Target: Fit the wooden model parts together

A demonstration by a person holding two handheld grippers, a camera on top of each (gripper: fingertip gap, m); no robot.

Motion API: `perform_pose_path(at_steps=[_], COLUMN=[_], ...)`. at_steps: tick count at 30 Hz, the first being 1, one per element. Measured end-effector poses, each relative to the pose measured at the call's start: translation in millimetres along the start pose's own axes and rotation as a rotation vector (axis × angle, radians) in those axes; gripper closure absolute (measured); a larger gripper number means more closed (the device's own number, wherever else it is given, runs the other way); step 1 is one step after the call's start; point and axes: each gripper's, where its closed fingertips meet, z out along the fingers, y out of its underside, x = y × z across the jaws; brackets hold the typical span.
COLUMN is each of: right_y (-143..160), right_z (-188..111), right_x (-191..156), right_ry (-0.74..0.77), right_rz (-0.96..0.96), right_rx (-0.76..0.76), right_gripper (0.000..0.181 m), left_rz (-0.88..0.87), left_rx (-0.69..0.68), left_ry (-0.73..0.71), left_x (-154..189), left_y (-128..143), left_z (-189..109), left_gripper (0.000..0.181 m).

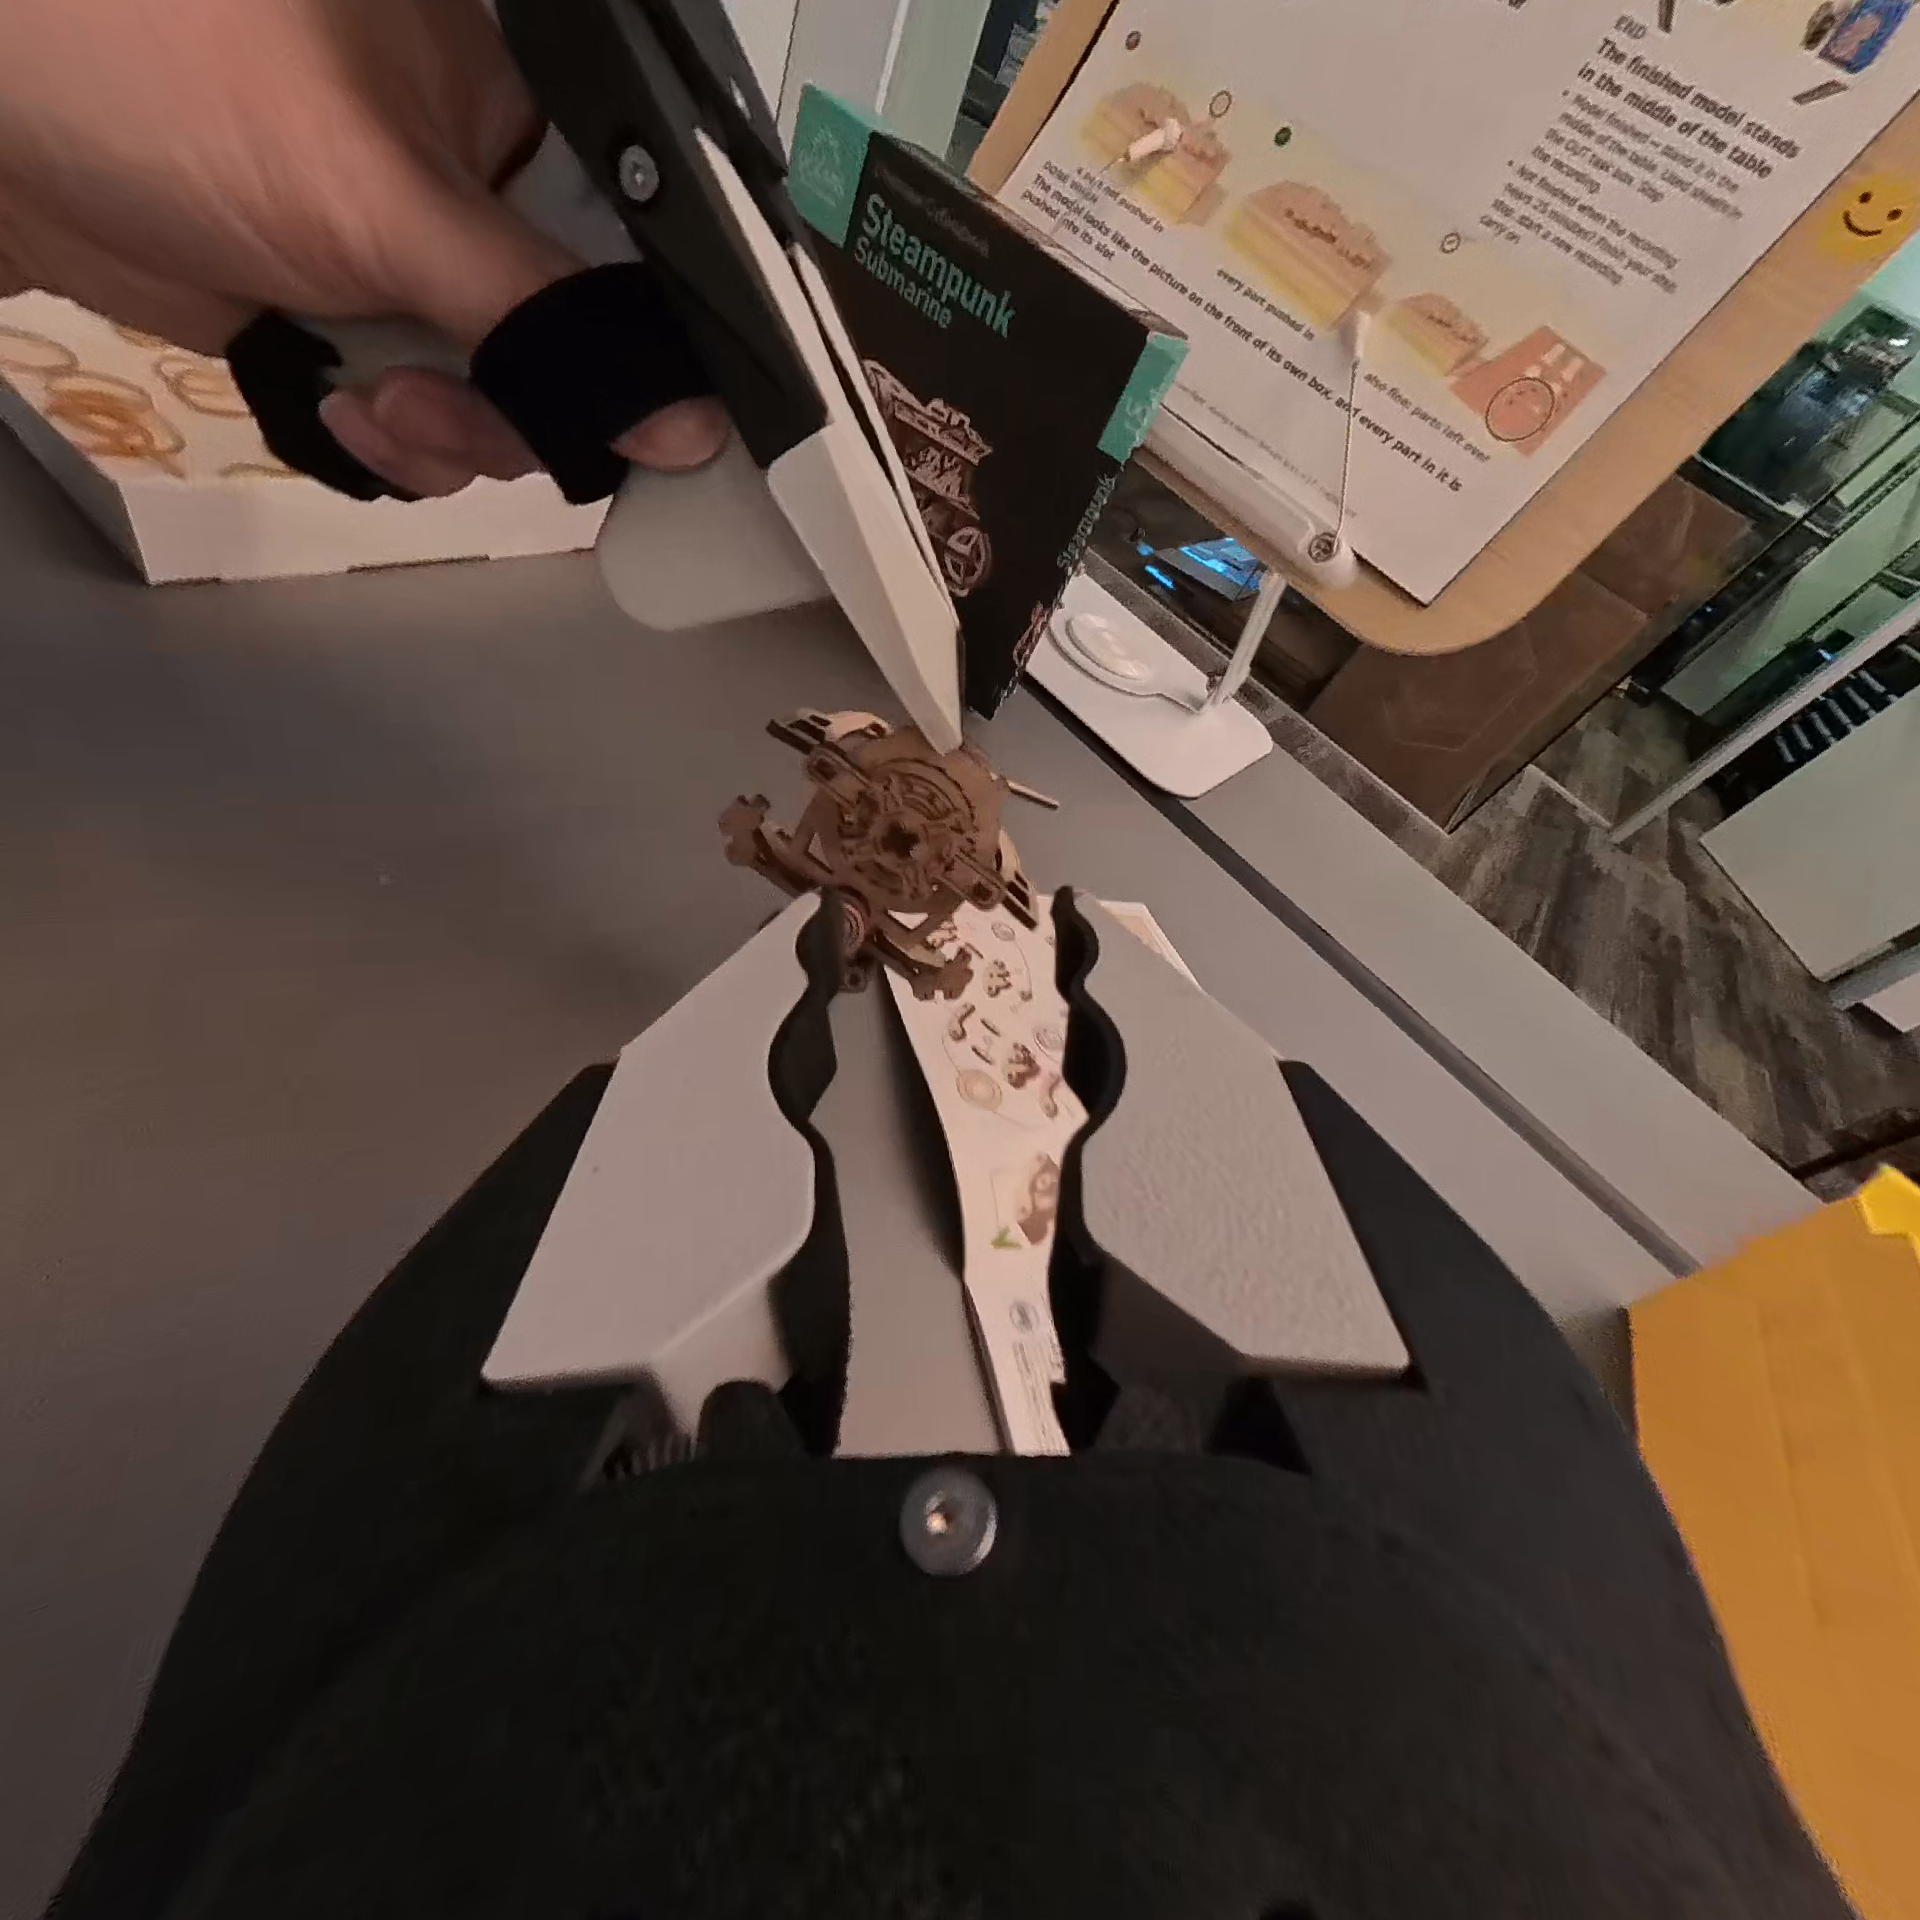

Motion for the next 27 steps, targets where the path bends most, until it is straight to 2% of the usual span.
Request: perform_pose_path(at_steps=[6,10,14,27], right_y=[-12,-10,-7,-15], right_z=[18,22,25,34], right_x=[-3,-5,3,2], right_ry=[0.010,-0.008,0.031,-0.056], right_rz=[0.049,0.073,0.121,0.416], right_rx=[0.019,0.002,-0.023,-0.010], right_gripper=[0.143,0.154,0.154,0.158], left_rz=[-0.005,-0.006,-0.015,0.017], left_rx=[0.006,0.017,0.036,0.095], left_ry=[-0.037,-0.047,-0.059,-0.125], left_x=[1,1,0,0], left_y=[-2,-6,-9,-22], left_z=[-4,-5,-6,-15], left_gripper=[0.181,0.181,0.181,0.181])
